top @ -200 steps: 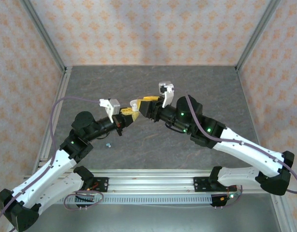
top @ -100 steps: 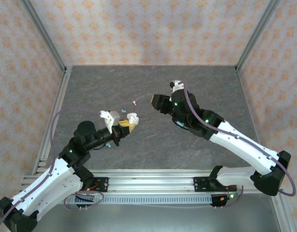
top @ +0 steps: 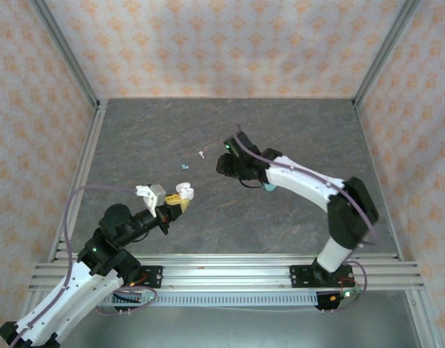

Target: Insert wireless bluetooth earbuds into charging case

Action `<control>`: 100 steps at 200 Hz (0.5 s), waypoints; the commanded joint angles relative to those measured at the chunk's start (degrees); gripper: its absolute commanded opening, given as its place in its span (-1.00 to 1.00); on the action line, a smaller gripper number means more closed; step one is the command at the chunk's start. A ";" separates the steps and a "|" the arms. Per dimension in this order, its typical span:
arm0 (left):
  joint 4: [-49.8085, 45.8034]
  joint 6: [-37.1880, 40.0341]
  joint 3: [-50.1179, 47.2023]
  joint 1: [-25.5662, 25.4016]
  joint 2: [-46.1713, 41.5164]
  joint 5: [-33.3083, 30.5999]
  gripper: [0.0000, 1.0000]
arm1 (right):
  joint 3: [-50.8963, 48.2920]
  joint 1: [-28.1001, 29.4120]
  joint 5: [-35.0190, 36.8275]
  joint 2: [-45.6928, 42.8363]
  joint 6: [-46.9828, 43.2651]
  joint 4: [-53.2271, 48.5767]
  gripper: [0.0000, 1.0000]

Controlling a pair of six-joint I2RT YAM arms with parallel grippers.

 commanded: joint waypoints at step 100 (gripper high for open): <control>-6.36 5.68 7.04 -0.34 8.47 0.05 -1.00 | 58.41 -1.08 -0.52 41.38 -22.27 -28.16 -0.09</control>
